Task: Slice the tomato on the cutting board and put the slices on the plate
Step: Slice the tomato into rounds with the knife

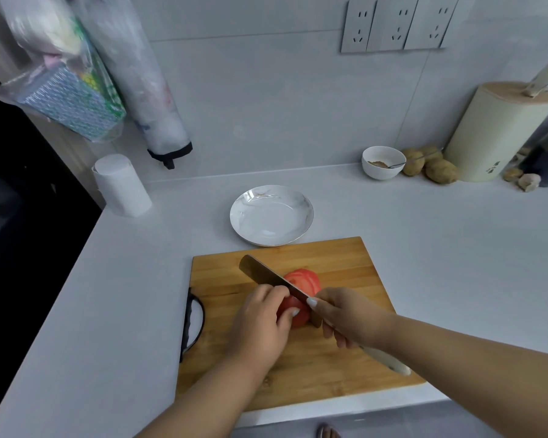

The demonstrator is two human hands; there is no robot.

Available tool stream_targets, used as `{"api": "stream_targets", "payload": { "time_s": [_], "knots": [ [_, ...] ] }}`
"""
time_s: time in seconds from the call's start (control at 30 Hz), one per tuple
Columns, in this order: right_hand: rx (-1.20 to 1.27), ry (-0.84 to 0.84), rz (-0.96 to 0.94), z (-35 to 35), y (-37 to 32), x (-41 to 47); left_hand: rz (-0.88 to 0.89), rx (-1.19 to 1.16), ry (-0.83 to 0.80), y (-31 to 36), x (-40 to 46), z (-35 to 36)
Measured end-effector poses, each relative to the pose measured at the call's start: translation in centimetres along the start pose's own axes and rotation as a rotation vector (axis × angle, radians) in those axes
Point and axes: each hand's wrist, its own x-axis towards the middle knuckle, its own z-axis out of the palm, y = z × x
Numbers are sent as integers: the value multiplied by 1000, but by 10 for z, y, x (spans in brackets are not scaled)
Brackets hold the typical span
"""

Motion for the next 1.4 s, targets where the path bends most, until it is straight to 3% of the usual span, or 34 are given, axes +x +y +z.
{"api": "stream_targets", "payload": {
  "time_s": [0.37, 0.6, 0.9, 1.4],
  "knots": [
    [63, -75, 131, -5, -10, 0, 10, 45, -20, 2, 1, 2],
    [89, -159, 220, -6, -16, 4, 212, 169, -36, 7, -13, 8],
    [61, -93, 228, -6, -23, -2, 74, 98, 6, 0, -5, 4],
    [-16, -8, 240, -46, -26, -54, 29, 128, -14, 4, -1, 2]
  ]
}}
